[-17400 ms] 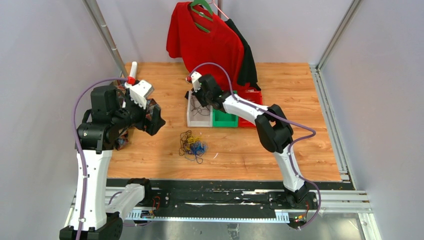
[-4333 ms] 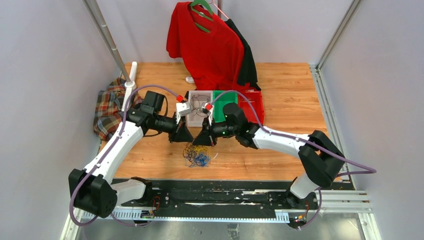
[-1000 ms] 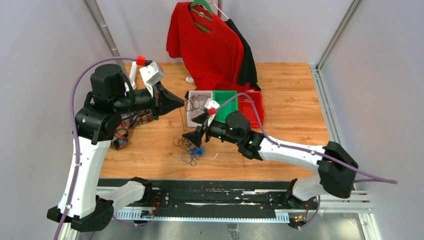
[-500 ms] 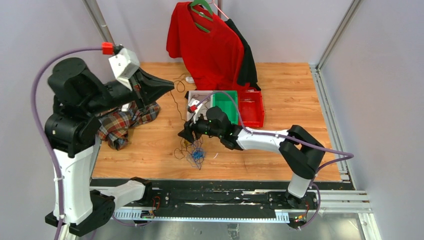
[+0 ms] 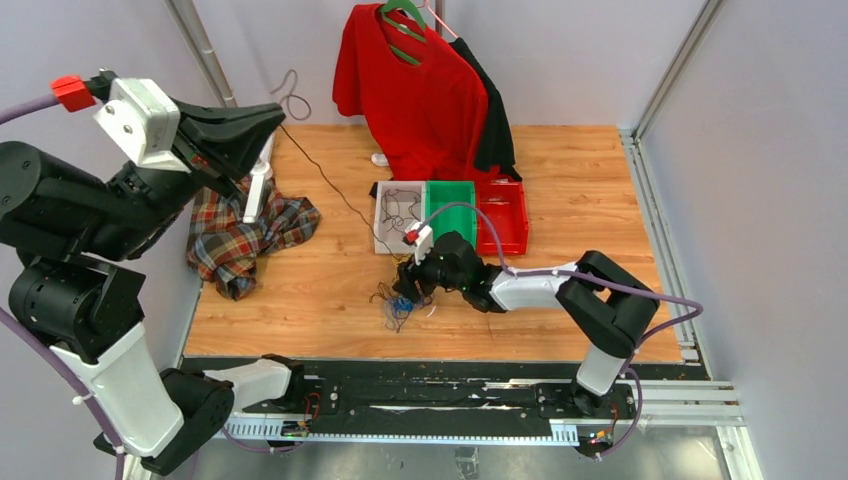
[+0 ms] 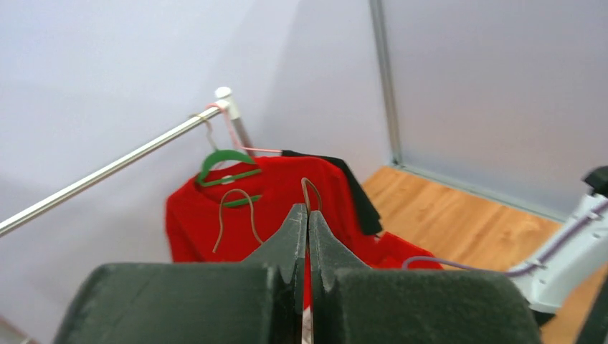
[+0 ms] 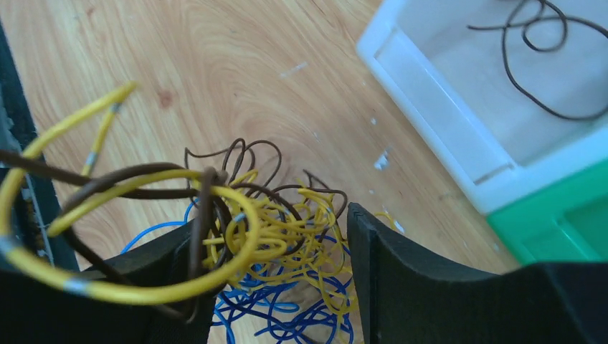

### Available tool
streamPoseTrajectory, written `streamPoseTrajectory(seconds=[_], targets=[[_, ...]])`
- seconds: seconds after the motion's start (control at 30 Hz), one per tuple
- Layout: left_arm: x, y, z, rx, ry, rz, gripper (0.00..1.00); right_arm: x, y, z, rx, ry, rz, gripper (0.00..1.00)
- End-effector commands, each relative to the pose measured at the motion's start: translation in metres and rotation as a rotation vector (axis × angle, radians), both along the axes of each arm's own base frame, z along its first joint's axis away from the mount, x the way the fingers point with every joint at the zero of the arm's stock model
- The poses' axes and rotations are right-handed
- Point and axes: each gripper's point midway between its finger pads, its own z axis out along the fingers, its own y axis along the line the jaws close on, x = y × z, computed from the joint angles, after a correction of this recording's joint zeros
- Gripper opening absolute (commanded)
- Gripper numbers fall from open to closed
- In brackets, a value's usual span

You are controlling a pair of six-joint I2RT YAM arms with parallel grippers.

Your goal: Untangle the cables

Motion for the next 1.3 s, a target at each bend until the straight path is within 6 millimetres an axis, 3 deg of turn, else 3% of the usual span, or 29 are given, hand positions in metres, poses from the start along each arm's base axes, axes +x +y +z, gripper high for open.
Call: streamPoseTrajectory(seconds=[0.0, 0.37, 0.57, 0.67, 0.87, 1.03, 1.13, 1.27], targets=[[0.014, 0.03, 0.035, -0.063, -0.124, 0.195, 0.0, 0.011, -0.021, 0.006, -0.013, -0.065, -0.063, 0.61], [0.011, 0.088, 0.095, -0.285, -0.321, 0.48, 0.0, 0.001, -0.054, -0.012, -0.077, -0.051, -0.129, 0.66], [0.021, 0.086, 0.078, -0.264, -0.281, 0.487, 0.01, -0.002, -0.064, 0.007, -0.047, -0.07, -0.155, 0.73], [0.026, 0.07, 0.06, -0.212, -0.218, 0.416, 0.0, -0.005, -0.064, 0.028, -0.014, -0.102, -0.141, 0.75], [0.034, 0.029, 0.0, -0.139, -0.021, 0.217, 0.0, -0.007, -0.032, 0.11, 0.141, -0.166, -0.033, 0.77], [0.037, 0.02, -0.028, -0.117, 0.051, 0.176, 0.0, -0.026, 0.015, 0.168, 0.24, -0.23, 0.125, 0.77], [0.037, 0.02, -0.032, -0.114, 0.06, 0.175, 0.0, -0.042, 0.045, 0.186, 0.268, -0.27, 0.207, 0.77], [0.033, 0.021, -0.028, -0.118, 0.049, 0.173, 0.0, -0.029, 0.072, 0.186, 0.287, -0.254, 0.193, 0.77]])
